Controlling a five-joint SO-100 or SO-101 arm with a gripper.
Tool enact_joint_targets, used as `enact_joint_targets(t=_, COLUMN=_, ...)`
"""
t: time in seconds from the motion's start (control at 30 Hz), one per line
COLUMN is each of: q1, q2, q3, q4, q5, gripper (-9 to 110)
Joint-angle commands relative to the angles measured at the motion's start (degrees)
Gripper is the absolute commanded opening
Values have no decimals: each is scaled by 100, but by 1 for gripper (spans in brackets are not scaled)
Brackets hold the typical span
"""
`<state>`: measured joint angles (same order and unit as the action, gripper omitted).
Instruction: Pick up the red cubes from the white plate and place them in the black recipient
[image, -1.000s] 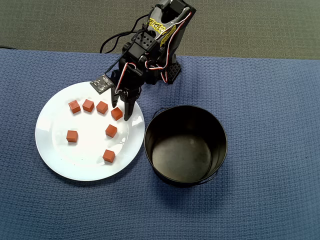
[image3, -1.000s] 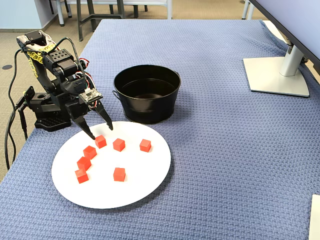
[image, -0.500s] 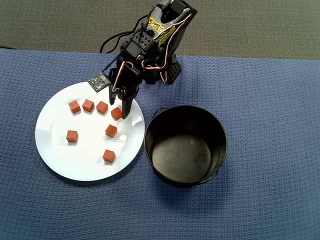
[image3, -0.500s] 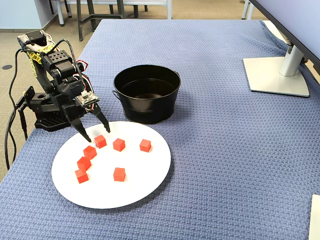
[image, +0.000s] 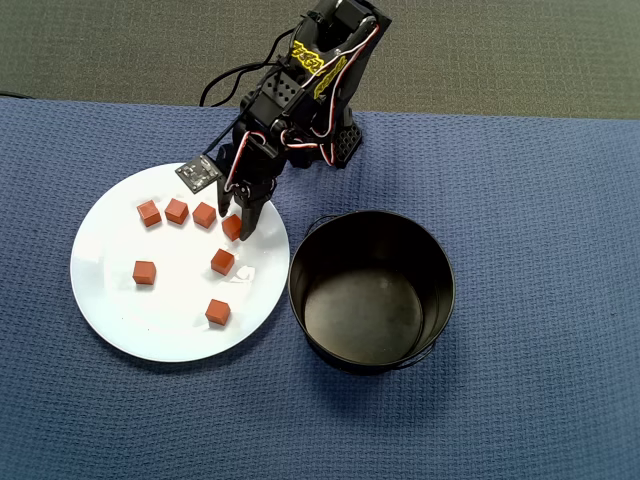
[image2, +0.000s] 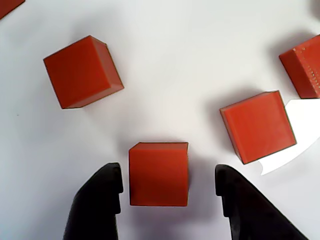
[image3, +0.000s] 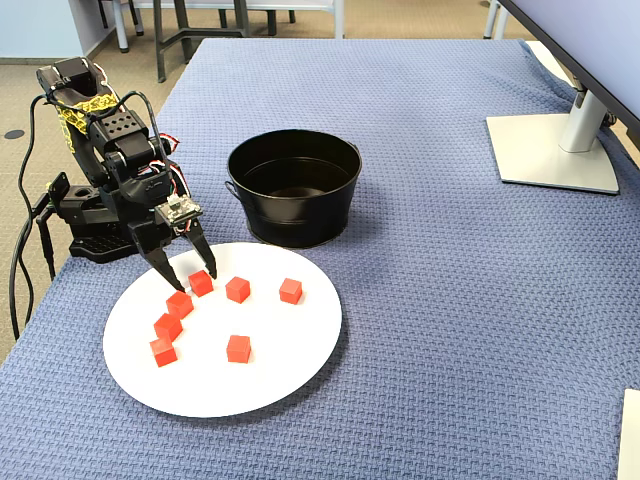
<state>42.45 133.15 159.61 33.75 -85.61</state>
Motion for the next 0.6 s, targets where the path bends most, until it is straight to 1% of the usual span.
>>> enact_joint_targets(t=0.0, q1=-62, q2=-53, q3=-35, q4=-237, q5=0, gripper=5)
enact_joint_targets(t=0.07, q1=-79, q2=-53, q3=-35, q4=-246, q5=44, gripper=0)
enact_joint_targets(t=0.2, q1=-202, q2=-44, q3=-176, q4=-220, q5=527, gripper=0)
enact_joint_targets(t=0.23, q1=-281, q2=-18, q3=-352, q4=70, q5=729, gripper=0)
enact_joint_targets(t=0.47, q1=-826, q2=809, q3=-2751, q4=3384, q5=2698, gripper=0)
enact_joint_targets(t=0.57, q1=-1134, q2=1134, q3=-3814, q4=4500, q5=3173, gripper=0)
